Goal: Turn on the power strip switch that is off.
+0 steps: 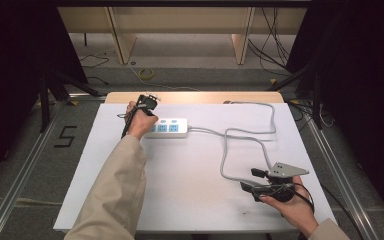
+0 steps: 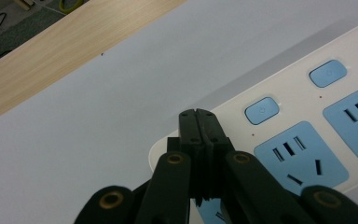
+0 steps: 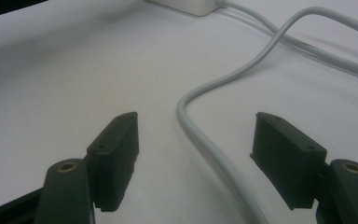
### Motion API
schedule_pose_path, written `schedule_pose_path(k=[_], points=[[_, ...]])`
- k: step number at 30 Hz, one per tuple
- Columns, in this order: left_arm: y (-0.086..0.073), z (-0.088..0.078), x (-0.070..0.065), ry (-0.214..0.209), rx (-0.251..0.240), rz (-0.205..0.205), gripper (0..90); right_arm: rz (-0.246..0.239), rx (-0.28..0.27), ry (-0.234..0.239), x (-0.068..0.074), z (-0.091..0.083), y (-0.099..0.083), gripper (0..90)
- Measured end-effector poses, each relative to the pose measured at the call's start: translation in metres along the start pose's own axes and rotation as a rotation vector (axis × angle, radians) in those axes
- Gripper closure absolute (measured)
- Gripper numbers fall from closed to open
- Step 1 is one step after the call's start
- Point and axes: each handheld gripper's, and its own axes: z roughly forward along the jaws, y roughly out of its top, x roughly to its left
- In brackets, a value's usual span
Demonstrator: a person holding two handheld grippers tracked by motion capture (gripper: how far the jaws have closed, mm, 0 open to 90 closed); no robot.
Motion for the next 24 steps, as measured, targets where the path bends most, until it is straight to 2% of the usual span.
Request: schedule_pose_path(k=[8, 21, 24], points=[[-0.001, 0.0032, 0.0003, -0.005, 0.011, -0.004, 89.7, 0.0, -0.001, 0.0, -0.0001, -0.0002, -0.0001, 32.3], [0.0003, 0.0063, -0.0032, 0.02, 0.011, 0.019, 89.8, -0.004, 0.004, 0.002, 0.0001, -0.0001, -0.0001, 32.2], [0.0002, 0.0069, -0.0029, 0.017, 0.009, 0.004, 89.8, -0.002, 0.004, 0.003, 0.0006, -0.0001, 0.0, 32.2]])
